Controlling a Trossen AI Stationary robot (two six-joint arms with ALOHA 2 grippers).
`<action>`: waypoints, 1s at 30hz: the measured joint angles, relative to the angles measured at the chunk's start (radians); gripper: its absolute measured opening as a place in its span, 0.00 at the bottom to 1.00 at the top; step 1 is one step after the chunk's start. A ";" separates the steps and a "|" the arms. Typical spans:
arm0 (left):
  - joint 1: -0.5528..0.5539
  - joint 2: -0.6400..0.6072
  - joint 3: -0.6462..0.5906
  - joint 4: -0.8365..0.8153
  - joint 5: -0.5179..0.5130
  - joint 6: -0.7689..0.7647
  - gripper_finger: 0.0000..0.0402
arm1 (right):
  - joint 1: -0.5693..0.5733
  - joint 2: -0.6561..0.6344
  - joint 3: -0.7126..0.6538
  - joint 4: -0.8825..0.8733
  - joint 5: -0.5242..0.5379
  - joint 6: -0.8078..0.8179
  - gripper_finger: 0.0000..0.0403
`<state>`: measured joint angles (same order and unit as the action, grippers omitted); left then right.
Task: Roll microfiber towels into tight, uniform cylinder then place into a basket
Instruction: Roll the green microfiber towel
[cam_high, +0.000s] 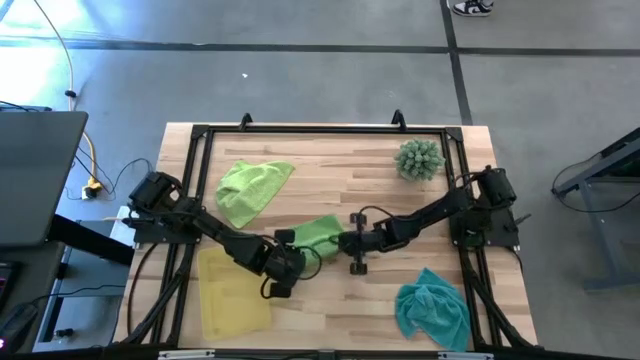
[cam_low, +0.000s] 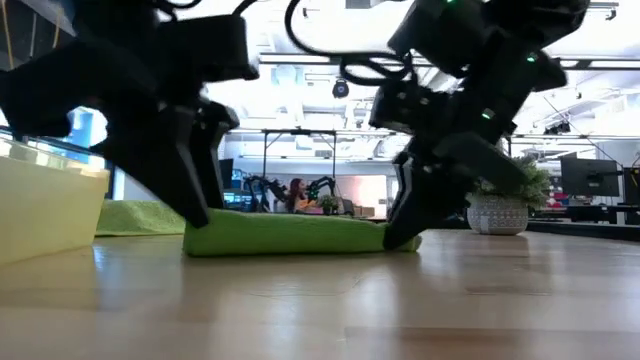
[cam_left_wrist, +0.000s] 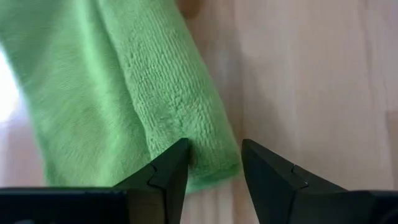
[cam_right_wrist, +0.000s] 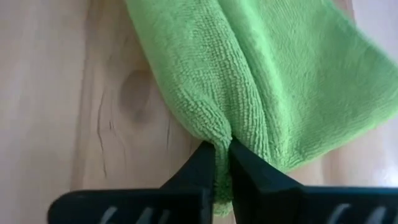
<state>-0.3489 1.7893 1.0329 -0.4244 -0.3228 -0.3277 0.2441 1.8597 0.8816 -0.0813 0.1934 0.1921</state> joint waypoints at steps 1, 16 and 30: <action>0.000 0.000 0.019 -0.032 -0.015 -0.010 0.34 | -0.013 -0.001 0.001 -0.007 -0.031 0.051 0.02; -0.005 -0.003 0.103 -0.127 -0.091 -0.040 0.34 | -0.166 0.012 -0.013 0.134 -0.757 0.538 0.02; -0.031 0.033 0.103 -0.113 -0.109 -0.062 0.38 | -0.198 0.010 -0.010 0.111 -0.765 0.545 0.02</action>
<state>-0.3798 1.8225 1.1358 -0.5377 -0.4317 -0.3901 0.0463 1.8698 0.8711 0.0299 -0.5720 0.7372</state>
